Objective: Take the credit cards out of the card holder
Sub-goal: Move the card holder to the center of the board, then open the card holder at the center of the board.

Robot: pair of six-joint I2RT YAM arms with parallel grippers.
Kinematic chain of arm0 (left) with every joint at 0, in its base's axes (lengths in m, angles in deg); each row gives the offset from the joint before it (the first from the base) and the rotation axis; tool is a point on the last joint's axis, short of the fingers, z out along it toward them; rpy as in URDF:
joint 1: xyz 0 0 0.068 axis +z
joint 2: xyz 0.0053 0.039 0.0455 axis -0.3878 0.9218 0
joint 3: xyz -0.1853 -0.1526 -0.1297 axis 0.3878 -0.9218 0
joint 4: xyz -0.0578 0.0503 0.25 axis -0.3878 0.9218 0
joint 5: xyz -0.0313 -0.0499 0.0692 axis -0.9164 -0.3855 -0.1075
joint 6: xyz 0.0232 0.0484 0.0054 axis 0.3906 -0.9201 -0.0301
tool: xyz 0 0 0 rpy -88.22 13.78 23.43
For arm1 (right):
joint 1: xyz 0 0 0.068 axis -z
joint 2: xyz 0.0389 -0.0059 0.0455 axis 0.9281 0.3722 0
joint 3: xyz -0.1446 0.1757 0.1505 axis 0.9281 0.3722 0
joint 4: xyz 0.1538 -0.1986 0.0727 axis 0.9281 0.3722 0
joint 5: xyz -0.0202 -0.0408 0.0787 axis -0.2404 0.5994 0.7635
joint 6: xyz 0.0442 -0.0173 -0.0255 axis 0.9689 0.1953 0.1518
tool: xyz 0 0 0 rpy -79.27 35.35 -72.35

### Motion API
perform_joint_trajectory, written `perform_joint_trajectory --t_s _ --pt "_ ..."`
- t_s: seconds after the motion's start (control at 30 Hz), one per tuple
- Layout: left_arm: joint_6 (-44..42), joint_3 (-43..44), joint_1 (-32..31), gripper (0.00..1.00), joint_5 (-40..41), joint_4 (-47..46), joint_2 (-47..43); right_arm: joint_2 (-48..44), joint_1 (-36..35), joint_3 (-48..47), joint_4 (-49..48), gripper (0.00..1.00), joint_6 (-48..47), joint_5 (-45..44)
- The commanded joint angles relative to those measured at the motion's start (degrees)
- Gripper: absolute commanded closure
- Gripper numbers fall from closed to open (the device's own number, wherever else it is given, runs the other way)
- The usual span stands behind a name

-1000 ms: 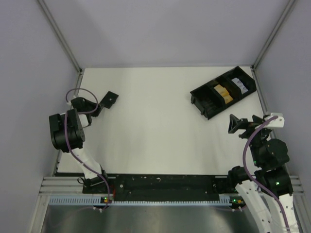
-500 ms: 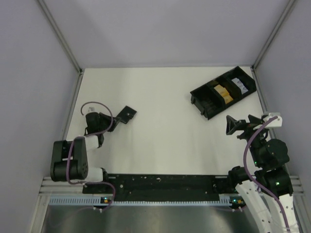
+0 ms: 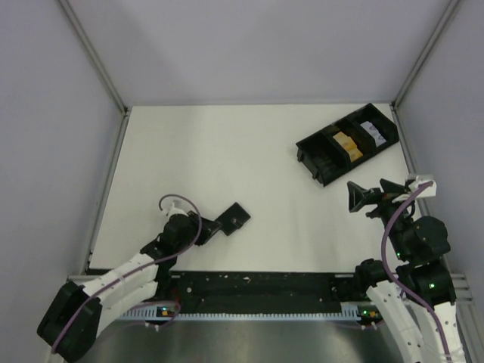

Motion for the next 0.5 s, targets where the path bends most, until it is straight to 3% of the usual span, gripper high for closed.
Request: perform_joint_trajectory --t_s 0.0,0.13,0.23,0.3,0.47 --pt "0.6 2.2 -4.3 0.61 7.2 7.8 -5.2 0.3 -0.7 0.4 -1.7 0.01 1.2 1.3" --pt "-9.1 8.4 -4.3 0.31 8.2 17.7 -7.6 0.4 -0.7 0.7 -1.7 0.02 1.8 1.5" --pt "-20.0 13.1 -4.3 0.30 10.5 22.3 -7.3 0.4 -0.7 0.8 -1.6 0.01 2.2 1.8" --pt "-27.9 15.3 -4.2 0.31 10.5 20.4 -6.1 0.5 -0.7 1.0 -1.8 0.01 2.3 2.0" --pt "-45.9 26.0 -3.8 0.26 6.5 20.4 4.8 0.3 -0.7 0.8 -1.5 0.01 2.8 2.1"
